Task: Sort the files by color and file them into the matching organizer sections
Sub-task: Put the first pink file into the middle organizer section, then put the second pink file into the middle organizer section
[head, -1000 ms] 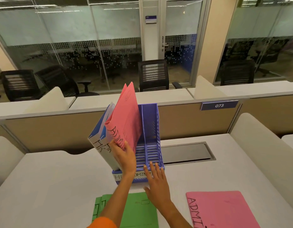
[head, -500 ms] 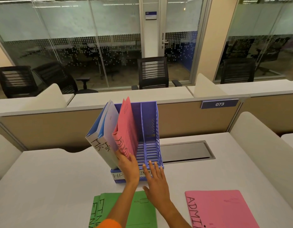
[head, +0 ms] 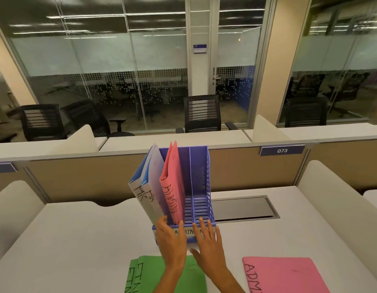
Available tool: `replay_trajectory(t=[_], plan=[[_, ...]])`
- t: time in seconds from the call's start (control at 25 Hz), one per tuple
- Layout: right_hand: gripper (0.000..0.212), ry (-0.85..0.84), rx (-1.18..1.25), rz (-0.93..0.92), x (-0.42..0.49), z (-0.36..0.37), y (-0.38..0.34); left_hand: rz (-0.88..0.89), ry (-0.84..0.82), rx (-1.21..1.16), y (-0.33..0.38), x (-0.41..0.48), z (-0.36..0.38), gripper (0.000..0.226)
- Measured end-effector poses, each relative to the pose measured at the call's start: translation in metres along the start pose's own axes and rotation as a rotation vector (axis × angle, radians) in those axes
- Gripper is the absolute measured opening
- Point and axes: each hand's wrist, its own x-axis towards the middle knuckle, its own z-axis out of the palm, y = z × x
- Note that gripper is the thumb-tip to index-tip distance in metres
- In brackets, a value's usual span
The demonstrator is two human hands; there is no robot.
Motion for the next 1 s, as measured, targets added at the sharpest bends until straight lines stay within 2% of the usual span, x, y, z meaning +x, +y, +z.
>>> replay_trajectory(t=[0.08,0.2,0.4,0.72,1.0], plan=[[0.092,0.021,0.006,0.002,-0.012,-0.002,-0.001,0.023,-0.056,0.143,-0.008,-0.014,-0.010,0.053],[0.088,-0.076,0.001,0.048,-0.035,-0.009,0.001,0.060,-0.148,0.251,-0.020,-0.037,-0.023,0.058],[0.080,-0.098,-0.042,0.136,-0.074,-0.007,0.020,0.092,-0.297,0.296,-0.031,-0.075,-0.029,0.067],[0.073,-0.095,-0.002,0.339,-0.144,-0.025,0.080,0.329,-0.614,0.387,-0.016,-0.132,0.000,0.060],[0.073,-0.119,0.036,0.522,-0.225,-0.032,0.143,0.370,-0.863,0.303,-0.002,-0.201,0.033,0.060]])
